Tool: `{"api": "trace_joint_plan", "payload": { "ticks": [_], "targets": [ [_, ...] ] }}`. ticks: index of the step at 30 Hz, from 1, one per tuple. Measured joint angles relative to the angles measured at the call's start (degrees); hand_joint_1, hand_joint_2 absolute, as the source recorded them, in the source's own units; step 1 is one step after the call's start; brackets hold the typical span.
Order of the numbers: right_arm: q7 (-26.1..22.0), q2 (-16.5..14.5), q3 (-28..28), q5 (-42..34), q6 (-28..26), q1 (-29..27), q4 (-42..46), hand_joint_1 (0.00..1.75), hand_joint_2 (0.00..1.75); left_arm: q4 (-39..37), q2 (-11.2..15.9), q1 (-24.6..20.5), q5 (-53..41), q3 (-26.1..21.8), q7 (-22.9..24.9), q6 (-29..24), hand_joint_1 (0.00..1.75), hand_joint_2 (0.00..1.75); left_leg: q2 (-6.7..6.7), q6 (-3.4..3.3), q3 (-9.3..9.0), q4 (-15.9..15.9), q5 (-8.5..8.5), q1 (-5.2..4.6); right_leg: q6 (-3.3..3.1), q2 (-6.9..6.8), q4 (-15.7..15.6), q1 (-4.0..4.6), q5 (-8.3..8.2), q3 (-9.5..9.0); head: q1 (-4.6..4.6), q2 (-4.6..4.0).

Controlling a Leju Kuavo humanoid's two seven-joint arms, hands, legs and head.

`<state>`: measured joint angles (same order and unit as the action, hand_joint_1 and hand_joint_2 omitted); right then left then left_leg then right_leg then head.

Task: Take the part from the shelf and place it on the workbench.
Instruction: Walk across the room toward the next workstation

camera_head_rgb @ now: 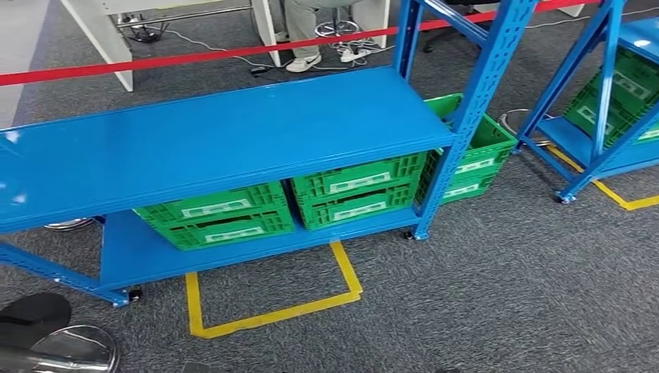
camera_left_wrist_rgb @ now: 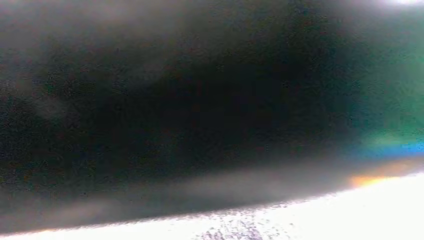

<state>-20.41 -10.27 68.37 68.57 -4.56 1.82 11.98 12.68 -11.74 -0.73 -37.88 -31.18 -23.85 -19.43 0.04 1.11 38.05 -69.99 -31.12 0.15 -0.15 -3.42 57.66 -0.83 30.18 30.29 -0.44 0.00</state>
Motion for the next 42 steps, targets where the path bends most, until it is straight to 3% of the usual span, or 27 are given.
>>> {"api": "trace_joint_plan", "payload": {
  "ticks": [2, 4, 6, 7, 9, 11, 12, 13, 14, 15, 17, 19, 20, 21, 22, 24, 26, 27, 28, 29, 31, 33, 36, 38, 40, 42],
  "targets": [
    [-0.01, -0.01, 0.0, 0.0, 0.01, 0.11, 0.0, 0.0, 0.0, 0.0, 0.01, -0.05, -0.01, -0.03, 0.0, 0.0, 0.0, 0.0, 2.57, -0.8, -4.18, 8.0, 3.09, -0.54, 0.24, -1.21, 0.04, 0.25, 0.35, -0.41, -0.01, 0.0],
    [-0.01, -0.02, 0.0, 0.01, 0.01, 0.12, 0.0, 0.0, 0.0, 0.0, 0.01, -0.29, -0.02, -0.06, -0.01, -0.01, 0.0, 0.0, 4.3, -1.46, -5.94, 11.87, 3.63, -1.1, 0.7, -2.49, 0.05, 0.54, 0.63, -0.59, 0.05, 0.0],
    [-0.01, -0.02, 0.01, 0.01, 0.01, 0.21, 0.0, 0.0, 0.0, 0.0, 0.02, -0.26, -0.02, -0.1, -0.02, -0.03, 0.0, 0.0, 3.25, -1.87, -5.94, 12.38, 3.6, -1.11, 1.28, -3.64, -0.16, 0.64, 0.83, -0.87, 0.09, 0.01],
    [-0.01, -0.02, 0.01, 0.03, 0.01, 0.3, 0.0, 0.0, 0.0, 0.0, 0.03, -0.13, -0.03, -0.14, -0.02, -0.06, 0.0, 0.0, 2.6, -2.14, -6.12, 12.73, 3.77, -0.94, 1.6, -3.11, 0.04, 0.58, 1.19, -0.93, 0.19, 0.01],
    [-0.03, -0.02, 0.01, 0.08, 0.01, 0.39, 0.0, 0.0, 0.0, 0.0, 0.03, -0.11, -0.1, -0.23, -0.02, -0.1, 0.0, 0.0, 1.26, -2.7, -6.57, 13.41, 4.12, -0.51, 2.13, -0.12, 3.58, 0.4, 3.46, 0.53, 0.5, 0.01],
    [-0.02, -0.02, 0.0, 0.14, 0.01, 0.22, 0.0, 0.0, 0.0, 0.0, -0.05, -0.29, -0.22, -0.26, -0.02, -0.1, 0.0, 0.0, -0.18, -2.99, -6.57, 13.46, 4.13, -0.42, 2.33, 2.67, 11.19, 0.23, 6.87, 4.31, 0.77, 0.0],
    [-0.01, -0.02, 0.0, 0.16, 0.01, 0.1, 0.0, 0.0, 0.0, 0.0, -0.08, -0.31, -0.27, -0.27, -0.02, -0.09, 0.0, 0.0, -0.95, -3.04, -6.58, 13.44, 4.1, -0.43, 2.4, 3.09, 14.48, 0.21, 7.82, 6.15, 0.83, 0.0],
    [-0.01, -0.02, 0.0, 0.19, 0.01, 0.01, 0.0, 0.0, 0.0, 0.0, -0.1, -0.27, -0.28, -0.29, -0.02, -0.09, 0.0, 0.0, -1.76, -3.04, -6.65, 13.41, 4.07, -0.43, 2.44, 3.24, 15.96, 0.2, 7.67, 7.22, 0.82, 0.0],
    [-0.01, -0.02, 0.0, 0.21, 0.01, -0.02, 0.0, 0.0, 0.0, 0.0, -0.09, -0.21, -0.28, -0.31, -0.01, -0.09, 0.0, 0.0, -2.59, -2.98, -6.76, 13.36, 4.02, -0.42, 2.46, 3.34, 15.13, 0.17, 6.31, 7.22, 0.83, 0.0],
    [-0.01, -0.02, 0.0, 0.25, 0.01, 0.0, 0.0, 0.0, 0.0, 0.0, -0.1, -0.15, -0.28, -0.33, -0.01, -0.09, 0.0, 0.0, -3.44, -2.84, -6.92, 13.31, 3.93, -0.38, 2.46, 3.63, 12.1, 0.1, 3.99, 6.13, 0.83, 0.0],
    [-0.02, -0.01, 0.0, 0.3, 0.01, 0.04, -0.01, 0.0, 0.0, 0.0, -0.12, -0.18, -0.31, -0.36, 0.0, -0.09, 0.0, 0.0, -4.96, -2.37, -7.13, 13.09, 3.63, -0.35, 2.41, 6.03, 4.33, -0.24, 0.13, 2.8, 0.86, 0.0],
    [-0.02, 0.01, 0.0, 0.31, -0.01, 0.05, -0.01, 0.0, 0.0, 0.0, -0.08, -0.28, -0.34, -0.37, 0.0, -0.09, 0.0, 0.0, -6.23, -1.76, -6.8, 12.8, 3.55, -0.32, 2.09, 8.29, 0.66, -0.46, -0.59, 0.86, 0.83, 0.01],
    [-0.02, 0.01, 0.01, 0.31, -0.01, 0.04, -0.01, 0.0, 0.0, 0.0, -0.06, -0.26, -0.35, -0.38, 0.0, -0.09, 0.0, 0.0, -6.84, -1.47, -6.54, 12.7, 3.61, -0.25, 1.83, 8.52, 0.44, -0.42, -0.35, 0.63, 0.81, 0.01],
    [-0.01, 0.0, 0.02, 0.31, -0.02, 0.05, -0.01, 0.0, 0.0, 0.0, -0.02, -0.2, -0.35, -0.38, 0.01, -0.09, 0.0, 0.0, -7.52, -1.17, -6.29, 12.77, 3.65, -0.1, 1.45, 7.85, 0.37, -0.45, -0.32, 0.44, 0.8, 0.02],
    [-0.01, -0.01, 0.03, 0.32, -0.01, 0.07, -0.01, 0.0, 0.0, 0.0, -0.01, -0.09, -0.35, -0.38, 0.01, -0.09, 0.0, 0.0, -7.48, -0.86, -6.16, 12.66, 3.44, -0.02, 1.12, 7.17, 0.19, -0.47, -0.33, 0.29, 0.8, 0.01],
    [-0.02, -0.05, 0.04, 0.34, -0.01, 0.11, -0.01, 0.0, 0.0, 0.0, 0.0, -0.07, -0.37, -0.38, 0.02, -0.11, 0.0, 0.0, -5.01, -0.23, -4.67, 9.76, 1.77, 0.04, 0.39, 5.61, -0.27, -0.59, -0.28, -0.18, 0.37, 0.01],
    [-0.02, -0.06, 0.04, 0.35, 0.01, -0.05, 0.0, 0.0, 0.0, 0.0, -0.02, -0.28, -0.43, -0.38, 0.02, -0.13, 0.0, 0.0, -1.56, 0.31, -1.0, 2.47, -1.26, 0.15, -0.11, 3.77, -0.45, -0.37, 0.09, -0.62, -0.03, 0.01],
    [-0.01, -0.05, 0.04, 0.35, 0.01, -0.16, 0.0, 0.0, 0.0, 0.0, -0.02, -0.32, -0.46, -0.38, 0.02, -0.13, 0.0, 0.0, -0.82, 0.48, 0.91, -1.11, -2.36, 0.21, -0.23, 2.8, -0.45, -0.23, 0.35, -0.85, -0.04, 0.0],
    [-0.01, -0.05, 0.04, 0.35, 0.01, -0.21, 0.0, 0.0, 0.0, 0.0, -0.01, -0.26, -0.48, -0.39, 0.02, -0.13, 0.0, 0.0, -0.5, 0.52, 2.15, -3.28, -2.58, 0.23, -0.31, 1.9, -0.45, -0.08, 0.64, -1.15, -0.03, 0.01],
    [-0.01, -0.04, 0.04, 0.35, 0.01, -0.21, 0.0, 0.0, 0.0, 0.0, -0.01, -0.13, -0.49, -0.39, 0.02, -0.13, 0.0, 0.0, -0.38, 0.42, 2.37, -3.41, -1.7, 0.2, -0.34, 1.14, -0.45, 0.08, 0.93, -1.51, -0.02, 0.01],
    [-0.03, -0.05, 0.04, 0.34, 0.0, -0.05, 0.0, 0.0, 0.0, 0.0, 0.01, 0.09, -0.51, -0.41, 0.02, -0.13, 0.0, 0.0, -0.14, -0.4, -0.24, 2.47, 2.58, -0.06, -0.25, 0.17, -0.47, 0.42, 1.61, -2.43, -0.02, 0.01],
    [-0.14, -0.1, 0.04, 0.32, -0.03, 0.21, 0.0, 0.0, 0.0, 0.0, 0.07, 0.12, -0.52, -0.42, 0.01, -0.15, 0.0, 0.0, 0.42, -1.65, -3.65, 9.09, 4.94, -0.51, 0.1, -0.47, -0.58, 0.68, 2.26, -2.84, 0.04, 0.0],
    [-0.4, -0.14, 0.04, 0.17, -0.11, 0.54, 0.0, 0.0, 0.0, 0.0, 0.14, 0.25, -0.52, -0.43, -0.03, -0.22, 0.0, 0.0, 0.74, -2.63, -5.23, 11.86, 4.18, -0.96, 0.78, -1.09, -0.92, 0.69, 2.62, -3.2, 0.05, 0.0],
    [-0.52, -0.14, 0.06, 0.06, -0.12, 0.69, 0.0, 0.0, 0.0, 0.0, 0.16, 0.43, -0.51, -0.47, -0.04, -0.31, 0.0, 0.0, 0.54, -2.82, -6.33, 13.13, 4.27, -0.6, 1.23, -0.28, -0.63, 0.66, 3.22, -3.71, 0.16, -0.01],
    [-0.64, -0.13, 0.11, -0.02, -0.14, 0.77, 0.0, 0.0, 0.0, 0.0, 0.1, 0.3, -0.56, -0.52, -0.07, -0.38, 0.0, 0.0, 0.29, -2.97, -7.6, 14.36, 4.41, -0.12, 1.65, 1.81, 3.87, 0.6, 5.28, -1.5, 0.43, -0.01],
    [-0.68, -0.11, 0.16, -0.08, -0.15, 0.66, 0.0, 0.0, 0.0, 0.0, -0.04, 0.05, -0.64, -0.54, -0.09, -0.39, 0.0, 0.0, -0.07, -3.14, -8.06, 14.53, 4.04, -0.05, 2.07, 3.11, 11.89, 0.44, 7.67, 3.72, 0.59, 0.0]
  ]
}}
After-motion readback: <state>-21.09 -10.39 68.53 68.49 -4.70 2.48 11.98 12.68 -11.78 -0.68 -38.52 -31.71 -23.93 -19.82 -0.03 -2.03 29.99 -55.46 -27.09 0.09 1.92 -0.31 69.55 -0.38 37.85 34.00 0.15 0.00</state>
